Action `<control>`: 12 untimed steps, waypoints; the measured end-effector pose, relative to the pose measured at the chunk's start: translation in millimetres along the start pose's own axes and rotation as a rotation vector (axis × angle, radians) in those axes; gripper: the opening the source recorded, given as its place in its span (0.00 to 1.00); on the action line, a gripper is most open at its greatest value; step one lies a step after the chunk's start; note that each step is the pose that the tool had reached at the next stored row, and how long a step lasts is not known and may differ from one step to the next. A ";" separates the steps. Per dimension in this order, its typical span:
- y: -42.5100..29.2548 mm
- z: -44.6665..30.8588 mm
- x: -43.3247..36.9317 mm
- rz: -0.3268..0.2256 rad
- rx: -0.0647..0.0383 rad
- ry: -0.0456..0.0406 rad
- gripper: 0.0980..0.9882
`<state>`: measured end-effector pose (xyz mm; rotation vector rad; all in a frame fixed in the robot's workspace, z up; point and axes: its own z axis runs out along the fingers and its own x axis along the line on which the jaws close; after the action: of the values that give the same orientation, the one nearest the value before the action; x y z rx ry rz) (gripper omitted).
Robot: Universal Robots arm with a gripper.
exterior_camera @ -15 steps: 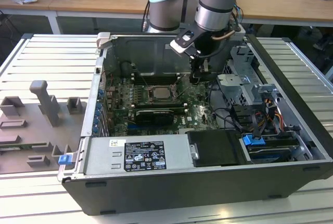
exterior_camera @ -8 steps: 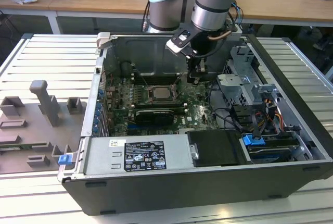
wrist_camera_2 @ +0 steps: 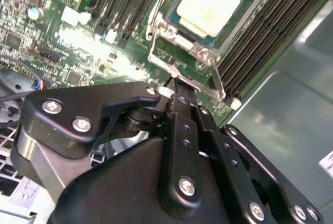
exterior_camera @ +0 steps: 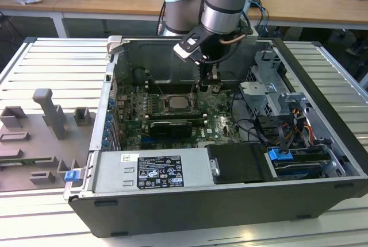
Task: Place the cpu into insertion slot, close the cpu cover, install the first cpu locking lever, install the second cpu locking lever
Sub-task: 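Close the cpu cover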
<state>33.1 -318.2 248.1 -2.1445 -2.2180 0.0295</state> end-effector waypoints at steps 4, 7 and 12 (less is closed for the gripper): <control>-15.8 1.3 0.5 0.000 -0.002 0.0002 0.01; -21.4 4.8 0.6 0.000 -0.003 -0.0001 0.01; -34.5 15.2 0.8 -0.005 -0.010 -0.0005 0.01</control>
<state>-2.1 -318.2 234.7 -2.1440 -2.2285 0.0191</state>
